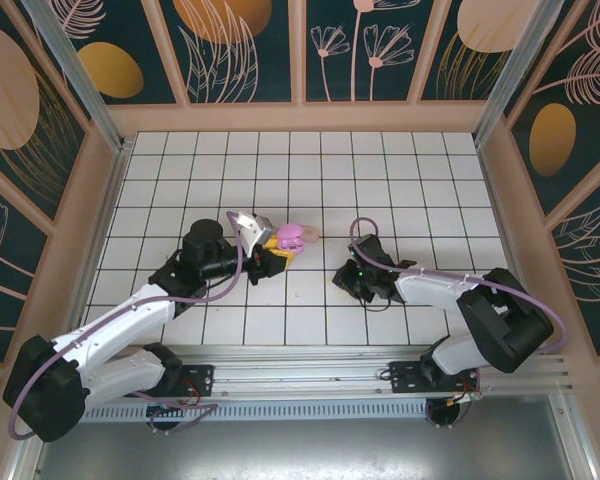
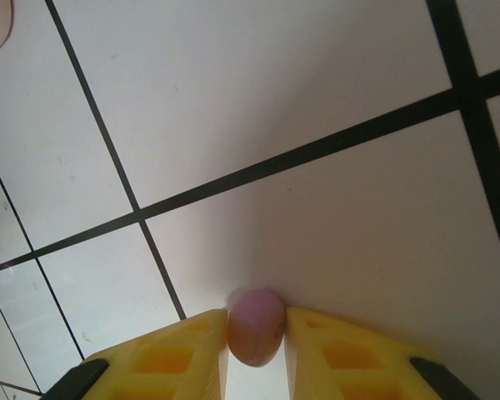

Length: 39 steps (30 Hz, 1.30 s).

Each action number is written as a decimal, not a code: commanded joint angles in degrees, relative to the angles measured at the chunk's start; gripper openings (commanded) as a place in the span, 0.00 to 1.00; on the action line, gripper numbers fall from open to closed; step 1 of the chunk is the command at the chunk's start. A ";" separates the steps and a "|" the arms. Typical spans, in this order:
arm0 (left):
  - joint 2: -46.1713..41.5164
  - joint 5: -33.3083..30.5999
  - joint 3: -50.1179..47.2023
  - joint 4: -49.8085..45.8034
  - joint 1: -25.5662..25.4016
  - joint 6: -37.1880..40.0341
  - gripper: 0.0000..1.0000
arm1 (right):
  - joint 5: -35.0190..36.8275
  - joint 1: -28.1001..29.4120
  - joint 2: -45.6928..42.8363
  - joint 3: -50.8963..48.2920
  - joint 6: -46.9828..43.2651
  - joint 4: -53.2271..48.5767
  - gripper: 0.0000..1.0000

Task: Insert the wireless bluetooth earbuds into the charging case

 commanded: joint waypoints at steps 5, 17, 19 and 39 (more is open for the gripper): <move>-1.45 -0.60 -0.42 -0.45 -0.13 1.27 0.21 | 2.36 -0.29 2.28 3.44 -4.01 -4.26 0.23; -1.80 -1.25 -0.72 -0.56 -0.11 1.19 0.21 | 9.23 -0.14 -3.29 8.90 -12.39 -14.51 0.17; -1.71 -1.28 -1.04 -0.06 -0.16 1.11 0.21 | 9.61 -0.07 -4.81 9.88 -13.45 -16.38 0.16; 1.61 0.12 -1.65 4.61 -0.17 2.76 0.21 | 13.89 5.33 -20.80 24.32 -26.89 -28.41 0.06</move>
